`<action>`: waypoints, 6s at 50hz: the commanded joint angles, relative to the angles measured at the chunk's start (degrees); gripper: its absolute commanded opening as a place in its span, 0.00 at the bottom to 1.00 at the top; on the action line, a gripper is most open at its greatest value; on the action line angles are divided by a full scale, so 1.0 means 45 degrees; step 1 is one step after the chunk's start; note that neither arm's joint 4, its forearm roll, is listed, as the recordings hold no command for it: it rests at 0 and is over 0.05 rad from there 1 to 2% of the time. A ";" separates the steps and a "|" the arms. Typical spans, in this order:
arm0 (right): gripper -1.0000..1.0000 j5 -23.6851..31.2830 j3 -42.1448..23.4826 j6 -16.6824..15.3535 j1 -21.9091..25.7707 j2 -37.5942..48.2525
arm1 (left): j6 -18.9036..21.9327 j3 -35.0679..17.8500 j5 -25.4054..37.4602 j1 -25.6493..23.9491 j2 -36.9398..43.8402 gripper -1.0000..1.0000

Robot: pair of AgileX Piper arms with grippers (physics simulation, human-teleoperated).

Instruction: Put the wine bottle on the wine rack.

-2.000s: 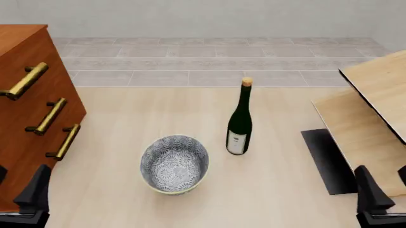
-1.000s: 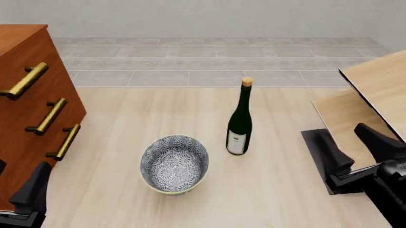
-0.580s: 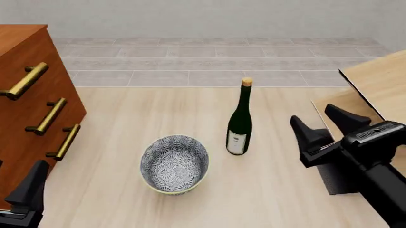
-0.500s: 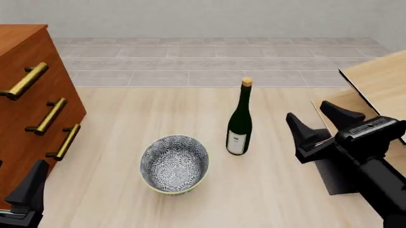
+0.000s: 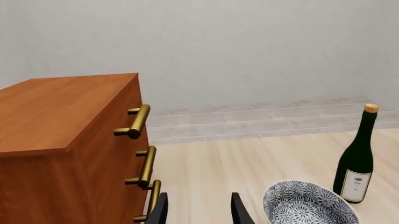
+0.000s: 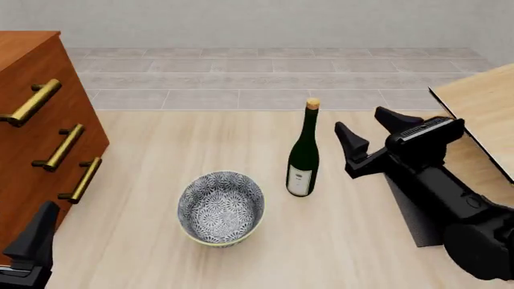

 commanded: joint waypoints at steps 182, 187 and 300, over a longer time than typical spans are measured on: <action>0.00 1.4520 -1.1678 0.5664 -0.5747 -0.0450 | -0.0380 -0.0575 0.0025 -0.0071 0.0001 1.00; 0.00 1.5014 -1.1886 0.6014 -0.6544 -0.0615 | -0.0432 -0.0630 0.0010 -0.0114 0.0001 1.00; 0.00 1.5807 -1.0504 0.8830 -1.2896 -0.0837 | -0.0757 -0.0721 -0.0042 -0.0400 0.0000 1.00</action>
